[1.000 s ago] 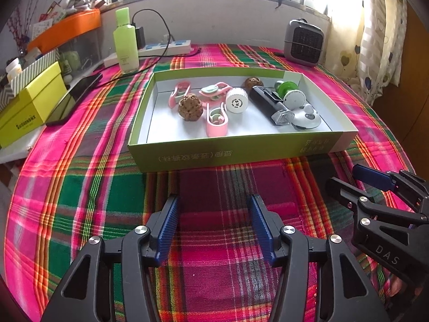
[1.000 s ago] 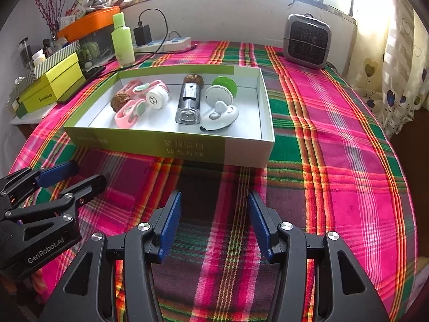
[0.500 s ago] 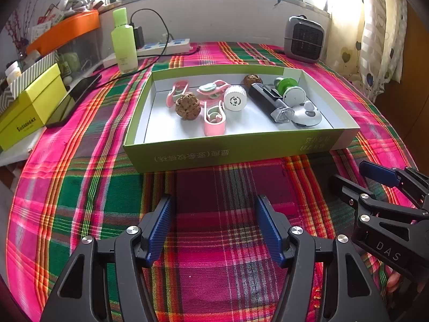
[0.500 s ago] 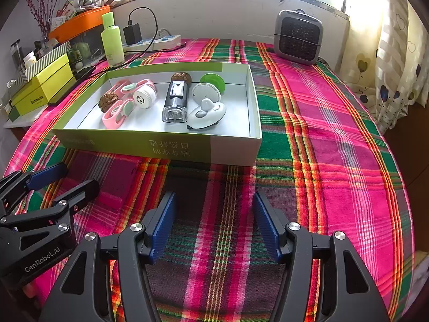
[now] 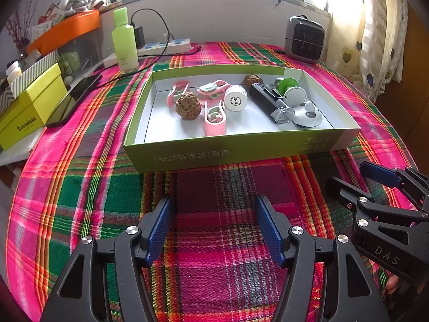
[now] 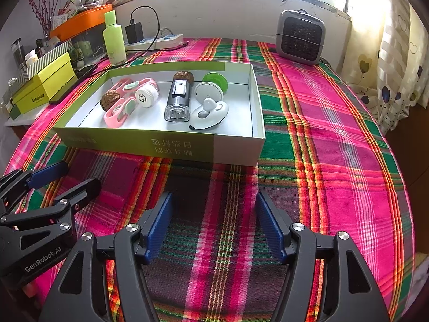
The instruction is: Organize objects
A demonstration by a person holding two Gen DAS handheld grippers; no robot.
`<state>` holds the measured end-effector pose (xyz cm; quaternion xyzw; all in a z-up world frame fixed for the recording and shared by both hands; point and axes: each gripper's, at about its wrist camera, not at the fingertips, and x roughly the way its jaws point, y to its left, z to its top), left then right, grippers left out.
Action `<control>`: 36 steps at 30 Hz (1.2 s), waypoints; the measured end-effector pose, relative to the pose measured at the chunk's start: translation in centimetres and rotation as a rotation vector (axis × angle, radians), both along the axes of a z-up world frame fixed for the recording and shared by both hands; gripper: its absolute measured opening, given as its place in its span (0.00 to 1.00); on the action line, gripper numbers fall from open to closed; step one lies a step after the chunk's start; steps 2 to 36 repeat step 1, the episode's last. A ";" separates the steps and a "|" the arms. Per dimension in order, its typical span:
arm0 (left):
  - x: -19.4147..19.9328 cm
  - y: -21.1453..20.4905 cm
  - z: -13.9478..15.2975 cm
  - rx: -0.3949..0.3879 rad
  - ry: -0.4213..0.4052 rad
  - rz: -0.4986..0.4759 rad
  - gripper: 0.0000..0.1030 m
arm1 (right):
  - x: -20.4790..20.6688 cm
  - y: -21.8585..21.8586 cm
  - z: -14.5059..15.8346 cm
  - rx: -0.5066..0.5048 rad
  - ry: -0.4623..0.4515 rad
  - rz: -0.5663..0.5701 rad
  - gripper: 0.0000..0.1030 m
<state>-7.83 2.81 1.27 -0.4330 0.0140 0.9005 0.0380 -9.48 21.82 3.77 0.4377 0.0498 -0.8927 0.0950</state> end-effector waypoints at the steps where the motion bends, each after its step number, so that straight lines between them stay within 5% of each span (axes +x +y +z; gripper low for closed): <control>1: 0.0 0.0 0.0 0.000 0.000 0.000 0.60 | 0.0 0.0 0.0 0.000 0.000 0.000 0.62; 36: 0.0 0.0 0.0 0.000 0.000 0.000 0.60 | 0.0 0.0 0.0 0.000 0.000 0.000 0.62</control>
